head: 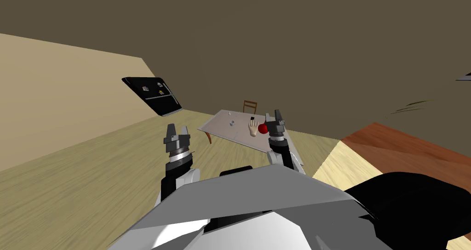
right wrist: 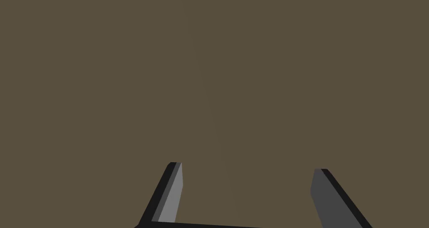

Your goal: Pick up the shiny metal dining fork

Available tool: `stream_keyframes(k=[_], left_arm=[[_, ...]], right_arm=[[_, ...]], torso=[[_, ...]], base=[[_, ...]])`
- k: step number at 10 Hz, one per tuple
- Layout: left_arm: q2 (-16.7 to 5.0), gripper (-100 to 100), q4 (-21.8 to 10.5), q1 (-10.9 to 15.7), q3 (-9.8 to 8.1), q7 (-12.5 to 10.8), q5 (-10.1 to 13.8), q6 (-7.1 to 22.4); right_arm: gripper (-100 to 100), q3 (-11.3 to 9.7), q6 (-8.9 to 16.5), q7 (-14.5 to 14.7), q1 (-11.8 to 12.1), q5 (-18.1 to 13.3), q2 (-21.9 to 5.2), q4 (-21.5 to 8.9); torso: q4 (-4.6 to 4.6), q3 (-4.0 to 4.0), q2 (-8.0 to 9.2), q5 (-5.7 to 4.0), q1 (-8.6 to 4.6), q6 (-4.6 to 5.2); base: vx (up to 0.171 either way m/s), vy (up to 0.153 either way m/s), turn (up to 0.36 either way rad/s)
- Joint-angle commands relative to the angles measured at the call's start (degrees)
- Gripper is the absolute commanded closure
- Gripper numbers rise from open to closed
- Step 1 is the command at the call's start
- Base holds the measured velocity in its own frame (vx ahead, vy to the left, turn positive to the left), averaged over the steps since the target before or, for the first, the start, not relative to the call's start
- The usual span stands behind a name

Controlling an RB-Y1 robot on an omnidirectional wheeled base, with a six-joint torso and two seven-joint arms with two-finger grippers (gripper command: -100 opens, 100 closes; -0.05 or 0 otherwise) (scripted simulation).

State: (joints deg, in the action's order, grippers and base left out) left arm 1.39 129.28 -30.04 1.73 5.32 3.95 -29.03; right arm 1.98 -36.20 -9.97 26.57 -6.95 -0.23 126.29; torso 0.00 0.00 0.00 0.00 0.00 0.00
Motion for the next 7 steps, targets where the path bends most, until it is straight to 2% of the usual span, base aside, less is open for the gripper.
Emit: stream_keyframes(k=[1,4,7], left_arm=[[0.0,0,0.0,0.0,0.00,0.0,0.0,0.0],[0.0,0,0.0,0.0,0.00,0.0,0.0,0.0],[0.0,0,0.0,0.0,0.01,0.0,0.0,0.0]], right_arm=[[-100,-0.3,0.1,0.8,0.1,-0.4,-1.8,-0.7],[-100,-1.3,0.2,4.1,0.3,-1.8,-5.6,-3.5],[-100,-3.0,0.5,9.0,0.8,-4.0,-9.2,-7.7]], torso=[[0.00,0.00,0.00,0.00,0.00,0.00],[-0.02,-0.04,-0.06,0.01,0.08,-0.01],[-0.04,-0.09,-0.15,0.04,0.20,-0.03]], base=[[0.007,0.009,0.067],[0.019,0.028,0.125],[0.036,0.056,0.195]])
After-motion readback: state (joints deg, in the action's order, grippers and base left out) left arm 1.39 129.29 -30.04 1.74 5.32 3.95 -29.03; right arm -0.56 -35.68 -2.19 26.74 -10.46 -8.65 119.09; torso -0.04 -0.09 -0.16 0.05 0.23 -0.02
